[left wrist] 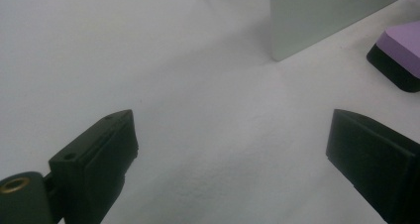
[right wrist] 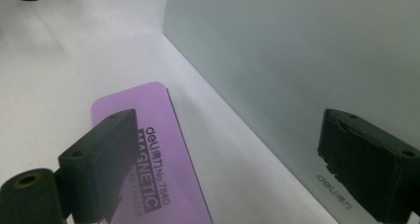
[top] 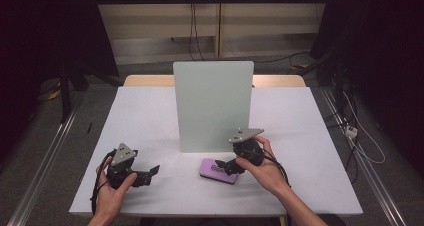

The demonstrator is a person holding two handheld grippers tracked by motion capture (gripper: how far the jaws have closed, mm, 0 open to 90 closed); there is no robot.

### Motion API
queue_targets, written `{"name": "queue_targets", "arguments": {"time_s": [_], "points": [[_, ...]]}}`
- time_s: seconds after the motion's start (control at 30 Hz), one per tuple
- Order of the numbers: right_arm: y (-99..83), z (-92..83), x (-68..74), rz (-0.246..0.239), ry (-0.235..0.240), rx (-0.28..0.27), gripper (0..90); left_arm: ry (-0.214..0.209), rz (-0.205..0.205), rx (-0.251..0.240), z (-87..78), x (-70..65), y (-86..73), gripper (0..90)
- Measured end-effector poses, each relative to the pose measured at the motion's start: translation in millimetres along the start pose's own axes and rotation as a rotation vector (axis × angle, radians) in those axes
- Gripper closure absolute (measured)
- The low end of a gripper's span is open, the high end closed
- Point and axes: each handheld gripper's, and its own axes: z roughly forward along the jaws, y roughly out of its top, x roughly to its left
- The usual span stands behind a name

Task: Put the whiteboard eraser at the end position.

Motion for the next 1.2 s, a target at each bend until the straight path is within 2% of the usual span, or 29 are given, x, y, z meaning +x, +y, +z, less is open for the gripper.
{"name": "queue_targets", "arguments": {"time_s": [0.1, 0.2, 0.3, 0.47, 0.7, 0.77, 0.97, 1.2], "points": [[-3.4, -5.2, -2.7, 0.025, -0.020, -0.030, 9.2, 0.002, 0.006, 0.008, -1.2, 1.0, 0.2, 5.6], [-7.3, -10.1, -5.3, 0.042, -0.063, -0.036, 9.6, 0.010, 0.005, 0.006, -1.1, 1.0, 0.1, 5.6], [-12.5, -15.2, -8.5, 0.066, -0.089, -0.059, 9.5, 0.009, -0.006, -0.002, -0.8, 0.7, -0.4, 5.6], [-22.6, -23.1, -13.4, 0.104, -0.106, -0.092, 9.6, 0.014, -0.017, -0.005, -1.1, 1.0, -0.4, 5.5], [-34.9, -37.2, -16.2, 0.123, -0.141, -0.133, 9.6, 0.018, -0.013, -0.007, -1.8, 0.5, -0.4, 5.5], [-37.8, -40.8, -17.3, 0.120, -0.151, -0.140, 9.6, 0.019, -0.012, -0.007, -2.1, 0.5, -0.4, 5.5], [-48.2, -51.7, -21.4, 0.150, -0.171, -0.164, 10.1, 0.024, -0.012, -0.012, -2.2, 0.5, -0.3, 5.5], [-59.8, -63.0, -24.2, 0.187, -0.216, -0.185, 9.5, 0.030, -0.009, -0.011, -3.3, 0.7, -0.2, 5.5]]}}
